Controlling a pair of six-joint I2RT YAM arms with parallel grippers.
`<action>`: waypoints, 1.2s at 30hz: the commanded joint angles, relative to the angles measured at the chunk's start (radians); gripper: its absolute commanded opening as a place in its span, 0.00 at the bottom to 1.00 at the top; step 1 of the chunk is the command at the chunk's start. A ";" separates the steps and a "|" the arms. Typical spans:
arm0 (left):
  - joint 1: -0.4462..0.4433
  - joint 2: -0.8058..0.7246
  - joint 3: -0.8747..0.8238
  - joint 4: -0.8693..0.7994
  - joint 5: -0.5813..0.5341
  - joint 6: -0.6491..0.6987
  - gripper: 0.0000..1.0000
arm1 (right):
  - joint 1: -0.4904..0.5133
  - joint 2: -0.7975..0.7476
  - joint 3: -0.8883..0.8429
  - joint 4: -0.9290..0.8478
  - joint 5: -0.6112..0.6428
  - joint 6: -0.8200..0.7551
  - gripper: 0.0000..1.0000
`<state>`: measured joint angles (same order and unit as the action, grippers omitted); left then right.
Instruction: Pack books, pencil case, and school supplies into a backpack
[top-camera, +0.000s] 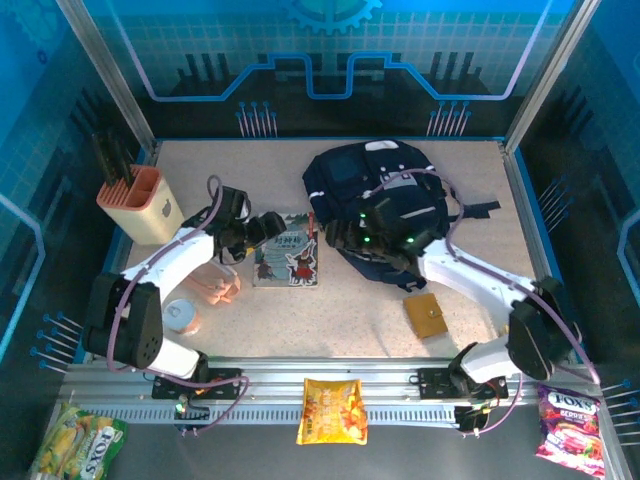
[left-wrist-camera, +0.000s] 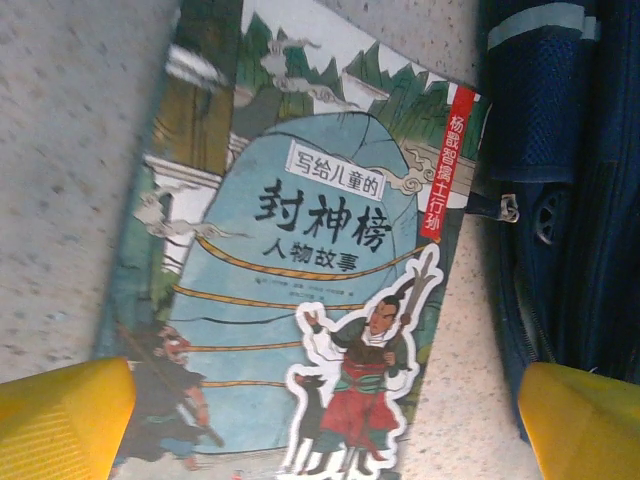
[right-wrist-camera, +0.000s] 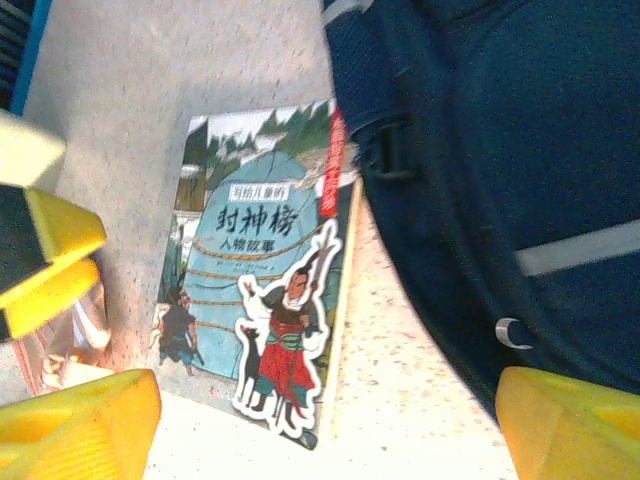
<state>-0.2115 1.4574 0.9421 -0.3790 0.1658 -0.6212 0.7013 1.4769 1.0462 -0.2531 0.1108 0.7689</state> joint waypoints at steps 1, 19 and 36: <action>0.009 -0.014 0.040 -0.095 -0.054 0.145 0.99 | 0.048 0.120 0.096 -0.017 -0.040 -0.039 0.87; 0.069 0.118 0.010 -0.099 0.022 0.206 0.87 | 0.092 0.506 0.342 -0.133 -0.134 -0.026 0.53; 0.072 0.252 0.037 -0.071 0.167 0.193 0.80 | 0.092 0.593 0.375 -0.199 -0.129 -0.068 0.57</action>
<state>-0.1490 1.7012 0.9600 -0.4477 0.2718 -0.4358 0.7864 2.0426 1.4048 -0.4038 -0.0196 0.7166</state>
